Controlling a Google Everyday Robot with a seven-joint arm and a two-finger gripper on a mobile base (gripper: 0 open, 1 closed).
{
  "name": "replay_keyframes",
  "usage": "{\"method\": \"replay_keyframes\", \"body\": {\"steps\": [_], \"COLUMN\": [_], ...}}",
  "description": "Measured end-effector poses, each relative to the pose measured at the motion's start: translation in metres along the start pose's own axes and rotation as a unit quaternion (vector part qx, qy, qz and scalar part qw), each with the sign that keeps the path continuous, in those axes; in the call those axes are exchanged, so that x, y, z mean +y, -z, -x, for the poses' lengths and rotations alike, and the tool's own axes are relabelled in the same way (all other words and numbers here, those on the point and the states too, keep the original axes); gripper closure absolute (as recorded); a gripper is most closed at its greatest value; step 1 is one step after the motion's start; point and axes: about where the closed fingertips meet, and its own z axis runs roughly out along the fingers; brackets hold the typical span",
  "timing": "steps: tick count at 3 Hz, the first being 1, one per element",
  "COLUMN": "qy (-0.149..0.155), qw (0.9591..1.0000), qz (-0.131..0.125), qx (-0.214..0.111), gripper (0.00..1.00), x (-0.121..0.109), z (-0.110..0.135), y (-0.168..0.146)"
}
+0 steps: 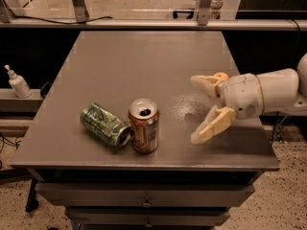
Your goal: Move orange can near green can
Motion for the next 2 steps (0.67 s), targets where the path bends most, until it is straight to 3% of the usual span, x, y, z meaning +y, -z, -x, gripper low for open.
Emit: {"method": "replay_keyframes", "body": {"steps": [1, 2], "qy": [0.026, 0.047], "qw": [0.9979, 0.9953], "qz": [-0.054, -0.082], "qx": [0.024, 0.02], "gripper": [0.0, 0.0], "x": [-0.049, -0.064], "z": [-0.004, 0.016], "y": [0.053, 0.075]}}
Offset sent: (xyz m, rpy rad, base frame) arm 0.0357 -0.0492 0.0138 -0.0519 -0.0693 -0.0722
